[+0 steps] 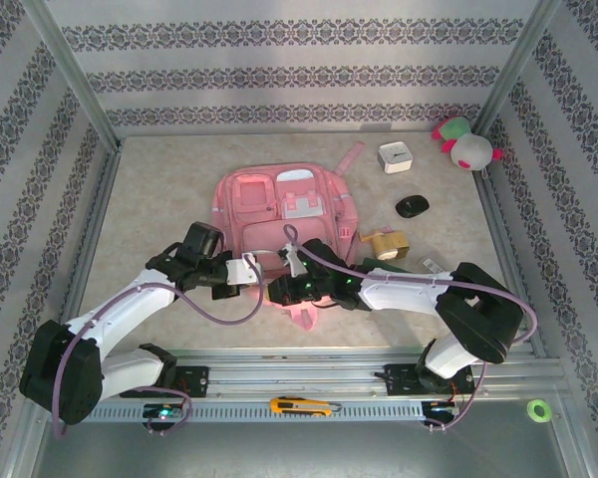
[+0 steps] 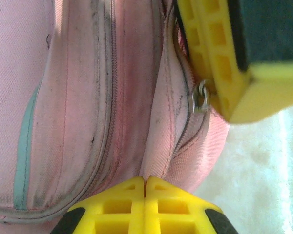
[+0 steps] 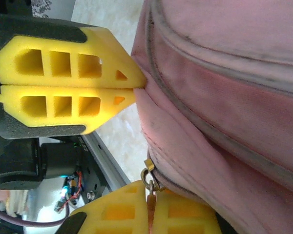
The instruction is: Pack books, pencil case, and school supplies into a backpack
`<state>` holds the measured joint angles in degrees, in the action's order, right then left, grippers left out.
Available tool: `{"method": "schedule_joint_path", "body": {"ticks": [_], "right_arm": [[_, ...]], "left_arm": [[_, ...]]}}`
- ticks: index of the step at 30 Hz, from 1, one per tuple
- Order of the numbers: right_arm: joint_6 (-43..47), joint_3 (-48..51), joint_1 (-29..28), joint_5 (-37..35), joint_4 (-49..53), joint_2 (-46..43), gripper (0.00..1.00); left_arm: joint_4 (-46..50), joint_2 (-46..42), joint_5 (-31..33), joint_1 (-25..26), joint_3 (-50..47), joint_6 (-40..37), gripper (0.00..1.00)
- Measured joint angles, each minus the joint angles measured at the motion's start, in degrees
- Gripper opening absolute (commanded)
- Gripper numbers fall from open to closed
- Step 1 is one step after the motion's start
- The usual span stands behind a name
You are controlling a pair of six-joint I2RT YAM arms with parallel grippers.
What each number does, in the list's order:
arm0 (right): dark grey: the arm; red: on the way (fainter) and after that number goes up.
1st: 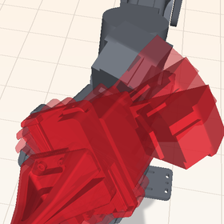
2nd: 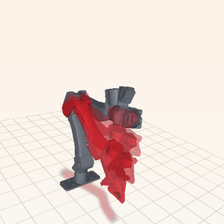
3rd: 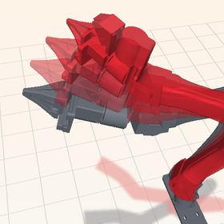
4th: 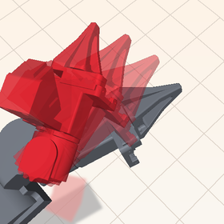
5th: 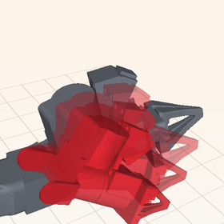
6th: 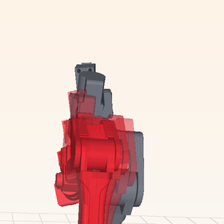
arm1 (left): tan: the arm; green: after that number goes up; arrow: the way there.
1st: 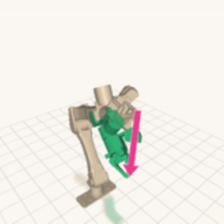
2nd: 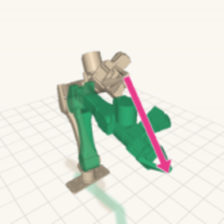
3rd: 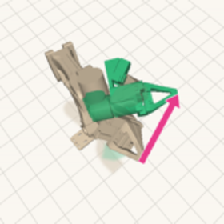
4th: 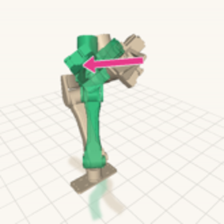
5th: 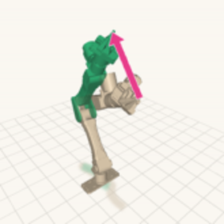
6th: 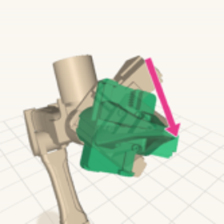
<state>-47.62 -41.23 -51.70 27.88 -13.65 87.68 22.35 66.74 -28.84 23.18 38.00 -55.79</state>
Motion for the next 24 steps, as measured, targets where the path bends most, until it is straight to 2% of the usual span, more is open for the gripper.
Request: {"method": "schedule_joint_path", "body": {"ticks": [4, 8, 14, 17, 18, 22, 24], "right_arm": [[-0.5, 2.38, 3.63, 2.89, 3.19, -5.55, 0.0], [1.33, 3.13, 8.81, 5.42, 11.43, -12.26, 0.0], [6.16, 4.26, 15.32, 8.24, 21.07, -16.39, 0.0], [7.87, 4.35, 16.35, 9.16, 23.21, -16.61, 0.0], [8.09, 4.35, 16.28, 9.38, 23.3, -16.61, 0.0], [8.61, 4.35, 15.45, 9.68, 23.69, -16.61, 0.0], [8.61, 4.35, 15.06, 9.64, 24.0, -16.61, 0.0]], "left_arm": [[-0.15, -0.76, 1.29, 0.46, -0.07, -0.46, 0.0], [-0.15, -1.22, 3.3, 0.44, -0.07, -0.81, 0.0], [-0.04, -1.25, 4.39, 0.44, 0.02, -0.85, 0.0], [0.48, -1.9, 4.94, 0.46, 0.04, -0.83, 0.0], [0.79, -2.25, 4.96, 0.46, 0.15, -0.83, 0.05], [3.39, -4.72, 4.55, 0.48, 1.57, 0.79, 0.53], [3.93, -6.34, 3.87, 1.84, 2.38, 3.06, 0.61]]}}
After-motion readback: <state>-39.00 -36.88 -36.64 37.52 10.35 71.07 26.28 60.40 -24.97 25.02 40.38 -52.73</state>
